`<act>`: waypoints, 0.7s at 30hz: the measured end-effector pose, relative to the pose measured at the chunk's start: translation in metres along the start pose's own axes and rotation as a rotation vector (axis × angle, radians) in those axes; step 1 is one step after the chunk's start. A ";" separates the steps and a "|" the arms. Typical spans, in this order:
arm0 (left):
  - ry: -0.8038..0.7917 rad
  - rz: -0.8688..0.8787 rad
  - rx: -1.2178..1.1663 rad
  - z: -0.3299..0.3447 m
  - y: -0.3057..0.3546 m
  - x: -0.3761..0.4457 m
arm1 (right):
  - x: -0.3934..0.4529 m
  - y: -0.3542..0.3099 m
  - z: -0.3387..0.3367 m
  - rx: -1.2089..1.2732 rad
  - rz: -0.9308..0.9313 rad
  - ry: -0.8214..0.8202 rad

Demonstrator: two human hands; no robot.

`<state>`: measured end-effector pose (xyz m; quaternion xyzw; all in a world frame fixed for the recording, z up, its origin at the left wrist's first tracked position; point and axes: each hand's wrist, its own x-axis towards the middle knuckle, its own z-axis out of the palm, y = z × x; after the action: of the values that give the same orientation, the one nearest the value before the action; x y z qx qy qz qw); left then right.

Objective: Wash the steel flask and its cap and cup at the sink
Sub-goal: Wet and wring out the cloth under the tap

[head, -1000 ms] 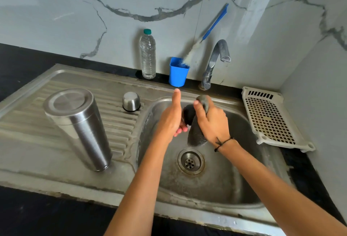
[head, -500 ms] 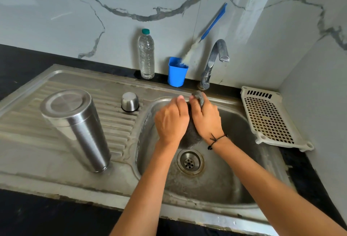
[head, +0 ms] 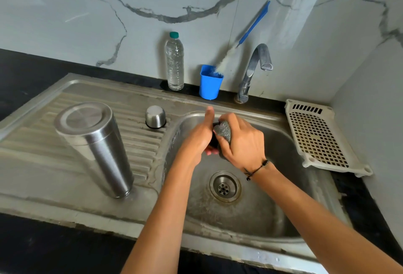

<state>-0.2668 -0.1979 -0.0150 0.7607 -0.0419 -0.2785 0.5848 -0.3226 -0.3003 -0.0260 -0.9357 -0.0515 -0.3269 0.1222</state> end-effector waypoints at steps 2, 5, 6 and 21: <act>0.072 -0.008 -0.060 0.001 0.001 0.004 | 0.000 -0.003 0.002 -0.001 0.007 -0.003; 0.229 0.056 0.054 0.002 0.001 0.007 | 0.009 -0.010 0.000 0.050 0.218 -0.020; 0.290 0.149 0.171 0.004 0.000 0.008 | 0.014 -0.012 -0.002 0.093 0.299 -0.042; 0.176 0.269 0.362 -0.006 0.003 0.000 | 0.015 -0.001 0.000 0.607 0.807 -0.133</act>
<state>-0.2631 -0.1934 -0.0107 0.8622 -0.1409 -0.1188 0.4719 -0.3105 -0.2986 -0.0165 -0.8220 0.2138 -0.1639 0.5017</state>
